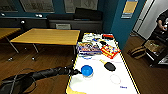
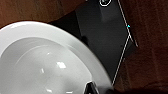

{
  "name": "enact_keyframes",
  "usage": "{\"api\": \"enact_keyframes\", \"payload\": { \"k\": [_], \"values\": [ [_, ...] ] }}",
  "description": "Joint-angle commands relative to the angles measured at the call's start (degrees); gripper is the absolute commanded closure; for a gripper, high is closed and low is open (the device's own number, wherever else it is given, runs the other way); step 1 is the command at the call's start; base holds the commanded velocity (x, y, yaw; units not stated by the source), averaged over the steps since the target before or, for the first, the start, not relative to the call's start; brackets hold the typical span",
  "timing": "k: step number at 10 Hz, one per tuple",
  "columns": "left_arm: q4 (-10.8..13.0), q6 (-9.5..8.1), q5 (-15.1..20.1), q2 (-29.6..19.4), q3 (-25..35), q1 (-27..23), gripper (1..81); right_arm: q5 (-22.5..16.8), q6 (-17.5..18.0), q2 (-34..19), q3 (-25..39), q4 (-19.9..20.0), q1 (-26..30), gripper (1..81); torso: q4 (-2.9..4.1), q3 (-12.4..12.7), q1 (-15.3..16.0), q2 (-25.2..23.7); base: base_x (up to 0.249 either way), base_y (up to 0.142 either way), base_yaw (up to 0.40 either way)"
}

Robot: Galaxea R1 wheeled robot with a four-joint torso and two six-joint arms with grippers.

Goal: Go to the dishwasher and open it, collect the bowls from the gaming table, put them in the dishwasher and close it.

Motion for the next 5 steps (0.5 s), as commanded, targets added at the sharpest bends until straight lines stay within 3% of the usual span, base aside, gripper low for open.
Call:
{"api": "enact_keyframes", "payload": {
  "k": [1,5],
  "values": [
    [-1.19,-0.3,1.0,-3.3,1.85,-9.13,1.0,-2.48,-0.01,-1.38,1.45,-1.42,1.79,81.1,0.0,0.0,0.0,-0.02,0.0,0.0,0.0],
    [-1.1,-0.3,1.0,-4.47,1.42,-8.95,1.0,-3.71,-0.09,-1.2,2.77,-1.51,2.5,81.1,0.0,0.0,0.02,0.0,0.0,0.0,0.0]
  ]
}}
